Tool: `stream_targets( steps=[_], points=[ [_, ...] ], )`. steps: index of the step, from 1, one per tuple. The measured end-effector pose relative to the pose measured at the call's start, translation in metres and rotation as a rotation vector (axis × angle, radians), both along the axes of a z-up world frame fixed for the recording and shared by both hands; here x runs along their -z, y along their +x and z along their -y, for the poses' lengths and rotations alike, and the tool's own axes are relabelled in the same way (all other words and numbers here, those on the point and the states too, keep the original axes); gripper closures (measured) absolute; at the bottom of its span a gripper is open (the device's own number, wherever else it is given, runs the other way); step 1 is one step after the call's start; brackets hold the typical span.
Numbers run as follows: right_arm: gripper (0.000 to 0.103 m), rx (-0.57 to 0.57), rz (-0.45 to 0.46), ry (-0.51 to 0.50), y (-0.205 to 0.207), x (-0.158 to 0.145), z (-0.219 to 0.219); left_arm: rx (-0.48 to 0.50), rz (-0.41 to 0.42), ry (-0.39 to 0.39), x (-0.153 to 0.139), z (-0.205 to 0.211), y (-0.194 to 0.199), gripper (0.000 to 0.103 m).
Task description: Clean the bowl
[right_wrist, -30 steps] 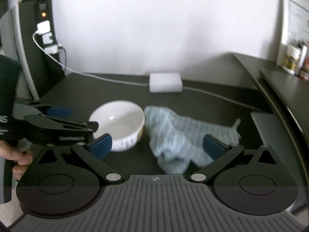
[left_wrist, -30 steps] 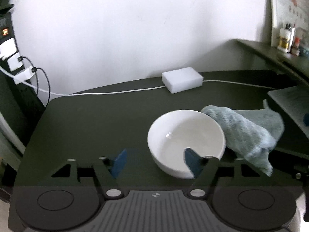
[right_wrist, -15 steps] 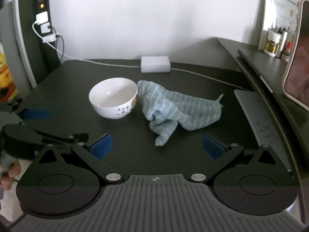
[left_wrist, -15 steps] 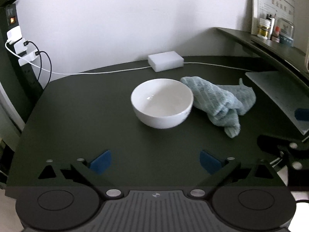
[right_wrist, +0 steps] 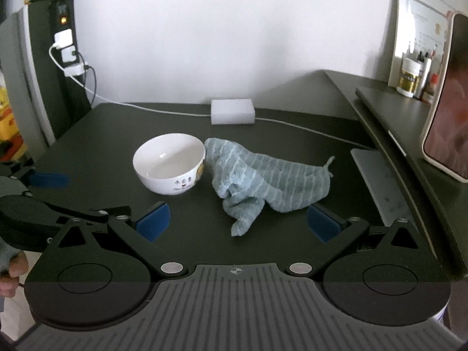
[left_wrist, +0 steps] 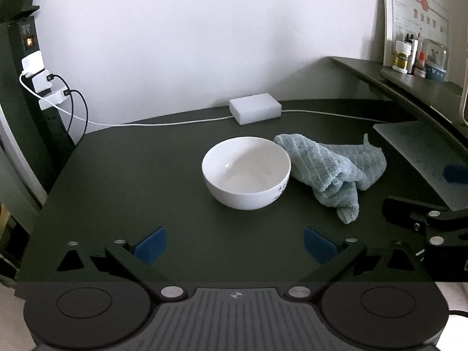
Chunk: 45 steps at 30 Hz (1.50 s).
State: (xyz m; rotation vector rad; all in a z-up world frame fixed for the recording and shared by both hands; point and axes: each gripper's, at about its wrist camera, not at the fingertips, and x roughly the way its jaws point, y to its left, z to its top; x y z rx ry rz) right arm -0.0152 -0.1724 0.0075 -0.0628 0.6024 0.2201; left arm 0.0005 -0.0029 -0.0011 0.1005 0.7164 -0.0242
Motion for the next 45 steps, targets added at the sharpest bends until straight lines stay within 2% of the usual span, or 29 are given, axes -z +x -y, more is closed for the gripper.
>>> stream_targets(
  steps=[41,45],
  points=[
    [0.0,-0.011,0.0,-0.015,-0.0016,-0.0045,-0.0069,-0.002,0.004,0.035,-0.003,0.0006,0.0016,0.001],
    [0.0,-0.019,0.002,-0.025,-0.0021,-0.0032,-0.0085,-0.01,0.0,0.041,-0.0008,0.0031,0.0012,0.003]
  ],
)
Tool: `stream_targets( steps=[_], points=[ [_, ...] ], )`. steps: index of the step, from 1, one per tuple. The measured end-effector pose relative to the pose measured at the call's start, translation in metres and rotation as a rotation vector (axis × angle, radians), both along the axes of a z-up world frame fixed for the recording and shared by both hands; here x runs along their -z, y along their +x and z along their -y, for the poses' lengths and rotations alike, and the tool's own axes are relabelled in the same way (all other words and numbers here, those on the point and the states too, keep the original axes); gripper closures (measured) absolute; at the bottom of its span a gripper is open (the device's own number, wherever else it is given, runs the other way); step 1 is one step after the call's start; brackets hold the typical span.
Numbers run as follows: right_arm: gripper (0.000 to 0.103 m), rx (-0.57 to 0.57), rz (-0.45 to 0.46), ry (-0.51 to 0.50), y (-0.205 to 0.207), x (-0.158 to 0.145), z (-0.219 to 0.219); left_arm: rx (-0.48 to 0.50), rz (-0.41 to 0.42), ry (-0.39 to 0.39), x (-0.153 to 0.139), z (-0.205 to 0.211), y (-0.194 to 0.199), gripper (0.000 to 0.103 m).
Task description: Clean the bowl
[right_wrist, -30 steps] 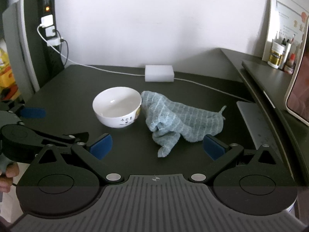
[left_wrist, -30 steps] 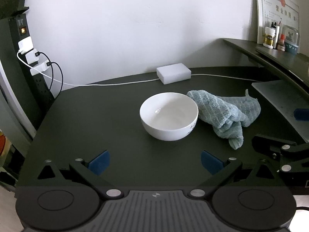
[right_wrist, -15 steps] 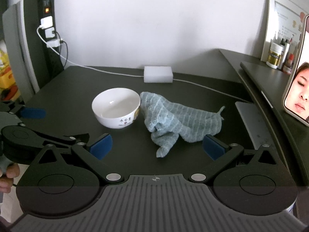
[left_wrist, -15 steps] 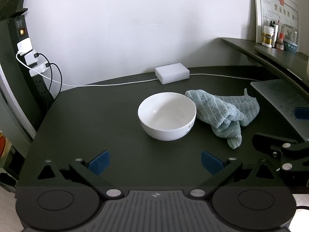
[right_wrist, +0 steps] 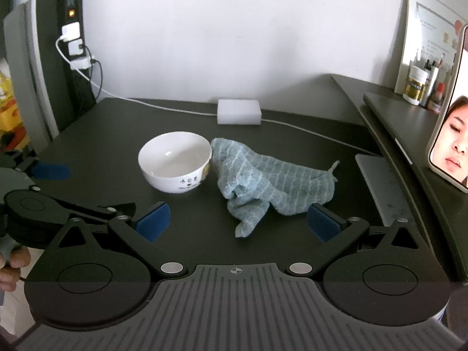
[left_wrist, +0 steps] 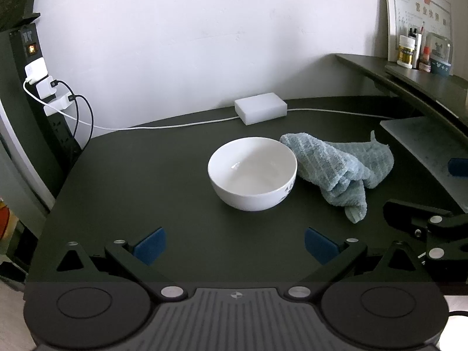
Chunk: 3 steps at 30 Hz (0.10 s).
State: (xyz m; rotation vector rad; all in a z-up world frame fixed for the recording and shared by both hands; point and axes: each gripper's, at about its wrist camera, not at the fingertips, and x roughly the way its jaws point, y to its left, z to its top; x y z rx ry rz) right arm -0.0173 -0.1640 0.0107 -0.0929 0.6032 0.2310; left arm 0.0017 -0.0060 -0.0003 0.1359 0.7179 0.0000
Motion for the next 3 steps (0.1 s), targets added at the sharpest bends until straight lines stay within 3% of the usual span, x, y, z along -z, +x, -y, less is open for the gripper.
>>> stream_targets(
  steps=[3],
  points=[
    [0.0,-0.001,-0.001,0.002,-0.0003,0.0001,0.0,0.001,-0.001,-0.002,-0.0001,-0.0002,-0.0008,0.003]
  ],
)
